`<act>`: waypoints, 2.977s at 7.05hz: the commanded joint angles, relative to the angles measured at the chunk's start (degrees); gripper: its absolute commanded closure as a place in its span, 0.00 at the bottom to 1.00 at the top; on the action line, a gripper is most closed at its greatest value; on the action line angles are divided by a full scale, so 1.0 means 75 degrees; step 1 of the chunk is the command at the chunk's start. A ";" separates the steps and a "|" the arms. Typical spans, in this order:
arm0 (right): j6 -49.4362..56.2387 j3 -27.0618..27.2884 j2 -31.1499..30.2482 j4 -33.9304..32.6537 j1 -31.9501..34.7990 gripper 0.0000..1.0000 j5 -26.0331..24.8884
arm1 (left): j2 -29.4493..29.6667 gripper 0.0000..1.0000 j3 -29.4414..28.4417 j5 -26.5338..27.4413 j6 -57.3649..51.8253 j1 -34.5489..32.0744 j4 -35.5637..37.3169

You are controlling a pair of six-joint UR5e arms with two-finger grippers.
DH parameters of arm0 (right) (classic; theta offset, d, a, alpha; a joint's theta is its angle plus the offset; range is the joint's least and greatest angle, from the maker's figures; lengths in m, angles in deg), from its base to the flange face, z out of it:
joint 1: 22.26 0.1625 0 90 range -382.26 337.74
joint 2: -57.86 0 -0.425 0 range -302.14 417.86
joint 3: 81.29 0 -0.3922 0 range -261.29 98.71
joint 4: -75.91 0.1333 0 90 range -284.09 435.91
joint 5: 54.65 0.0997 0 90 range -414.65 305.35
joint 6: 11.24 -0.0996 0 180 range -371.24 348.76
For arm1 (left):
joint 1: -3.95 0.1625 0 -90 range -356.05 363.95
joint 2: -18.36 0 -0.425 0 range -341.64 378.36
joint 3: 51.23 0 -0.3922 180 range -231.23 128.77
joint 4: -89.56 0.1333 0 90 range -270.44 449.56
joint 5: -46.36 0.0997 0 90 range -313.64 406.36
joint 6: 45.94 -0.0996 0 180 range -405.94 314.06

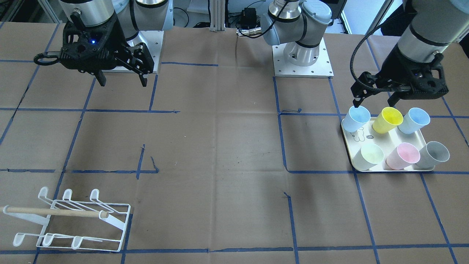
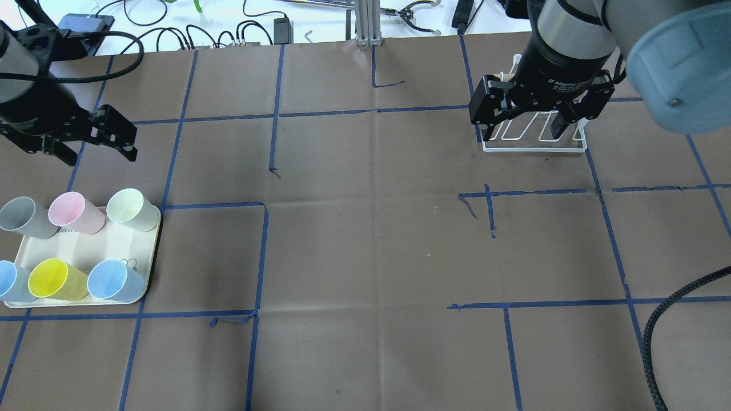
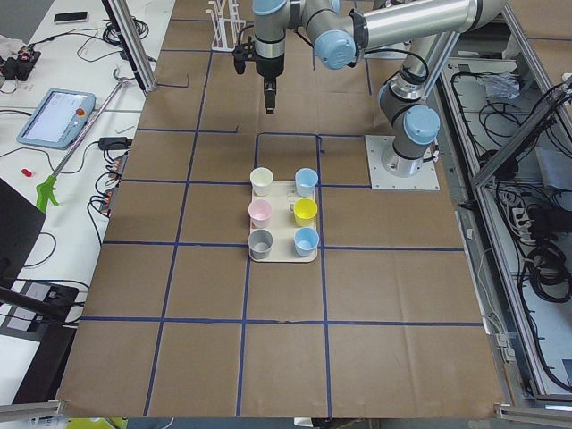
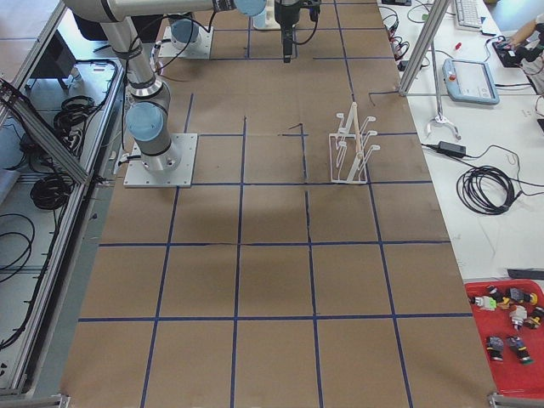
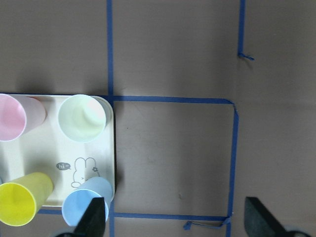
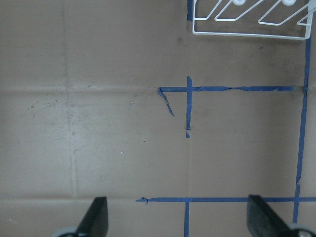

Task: Transfer IKEA cup to right arm and place on rack

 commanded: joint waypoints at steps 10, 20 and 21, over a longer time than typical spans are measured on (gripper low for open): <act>-0.2923 0.2590 -0.0118 -0.5809 0.0000 0.00 0.2178 | 0.1580 0.01 0.2182 -0.0075 -0.0823 0.0849 0.3836; -0.8109 0.5346 -0.0704 -1.1519 0.0047 0.00 0.3859 | 0.2049 0.99 0.2573 -0.0004 -0.0904 0.0814 0.4579; -0.8109 0.5627 -0.0600 -1.2403 0.0047 0.00 0.3821 | 0.2037 1.00 0.2515 -0.0028 -0.0904 0.0814 0.4579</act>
